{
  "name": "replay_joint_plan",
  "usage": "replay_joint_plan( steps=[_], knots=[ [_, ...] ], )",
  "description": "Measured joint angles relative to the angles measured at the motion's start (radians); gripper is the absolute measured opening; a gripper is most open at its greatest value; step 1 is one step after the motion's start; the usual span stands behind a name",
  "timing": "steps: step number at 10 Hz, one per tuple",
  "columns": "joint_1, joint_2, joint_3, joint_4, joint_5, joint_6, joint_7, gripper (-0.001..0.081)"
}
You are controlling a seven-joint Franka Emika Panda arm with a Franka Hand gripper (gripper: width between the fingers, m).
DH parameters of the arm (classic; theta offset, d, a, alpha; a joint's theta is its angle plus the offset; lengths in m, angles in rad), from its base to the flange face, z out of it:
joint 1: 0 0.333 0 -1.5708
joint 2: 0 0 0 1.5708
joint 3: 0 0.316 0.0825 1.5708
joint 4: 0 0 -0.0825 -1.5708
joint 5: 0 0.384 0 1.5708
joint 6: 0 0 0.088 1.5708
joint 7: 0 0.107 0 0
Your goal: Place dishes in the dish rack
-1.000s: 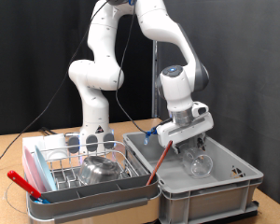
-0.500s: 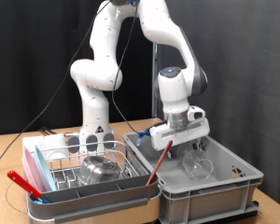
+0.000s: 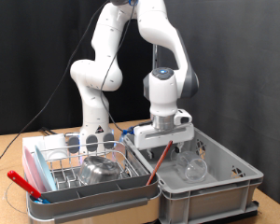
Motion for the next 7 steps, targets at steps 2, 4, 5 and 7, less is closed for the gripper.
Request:
replay_joint_plan(
  steps=[2,4,5,7],
  knots=[
    [0.067,-0.028,-0.079,-0.016,0.0,-0.017,-0.01,0.0811],
    [0.16,-0.039,-0.203,-0.025,0.043,-0.061,-0.05,0.0811],
    [0.214,-0.046,-0.266,-0.022,0.071,-0.099,-0.052,0.0811],
    [0.285,-0.056,-0.314,-0.006,0.104,-0.144,-0.034,0.0811]
  ],
)
